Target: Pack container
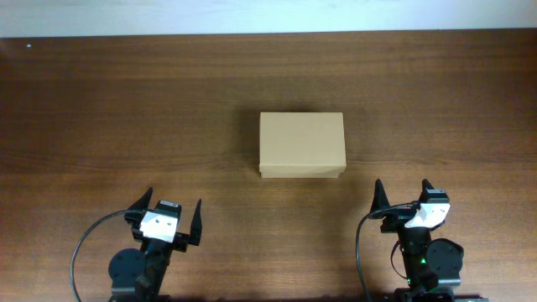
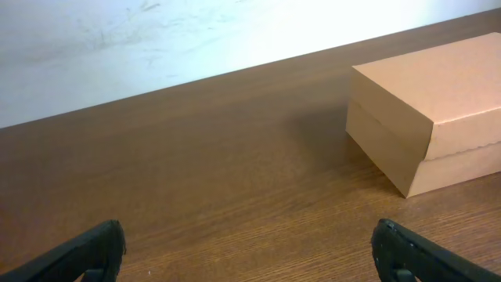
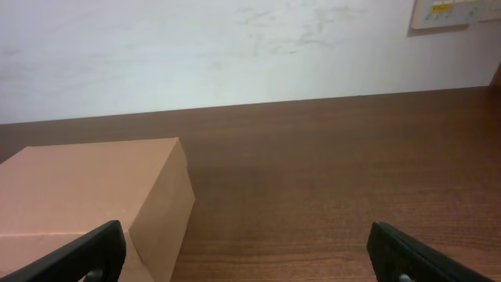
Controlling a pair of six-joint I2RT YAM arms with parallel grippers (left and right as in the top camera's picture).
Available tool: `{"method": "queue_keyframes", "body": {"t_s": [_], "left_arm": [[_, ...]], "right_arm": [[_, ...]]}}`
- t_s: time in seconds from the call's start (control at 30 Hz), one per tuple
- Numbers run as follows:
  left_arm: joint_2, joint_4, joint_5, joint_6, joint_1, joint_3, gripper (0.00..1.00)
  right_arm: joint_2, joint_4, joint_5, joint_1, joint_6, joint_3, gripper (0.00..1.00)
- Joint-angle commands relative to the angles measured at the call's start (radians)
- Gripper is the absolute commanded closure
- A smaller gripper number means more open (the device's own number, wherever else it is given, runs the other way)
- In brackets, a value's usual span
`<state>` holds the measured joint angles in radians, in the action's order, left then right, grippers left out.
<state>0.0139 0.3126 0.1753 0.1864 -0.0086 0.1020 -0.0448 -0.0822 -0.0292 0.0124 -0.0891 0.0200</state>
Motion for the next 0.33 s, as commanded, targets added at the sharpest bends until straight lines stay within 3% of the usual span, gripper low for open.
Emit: {"method": "queue_keyframes", "body": {"t_s": [0.0,0.3], "left_arm": [[-0.008,0.003,-0.011,0.002,-0.002,-0.004,0.00],[-0.008,0.003,-0.011,0.002,-0.002,-0.004,0.00]], "right_arm": [[0.004,0.004,0.012,0.002,0.003,-0.014,0.01],[0.004,0.004,0.012,0.002,0.004,-0.014,0.01]]}}
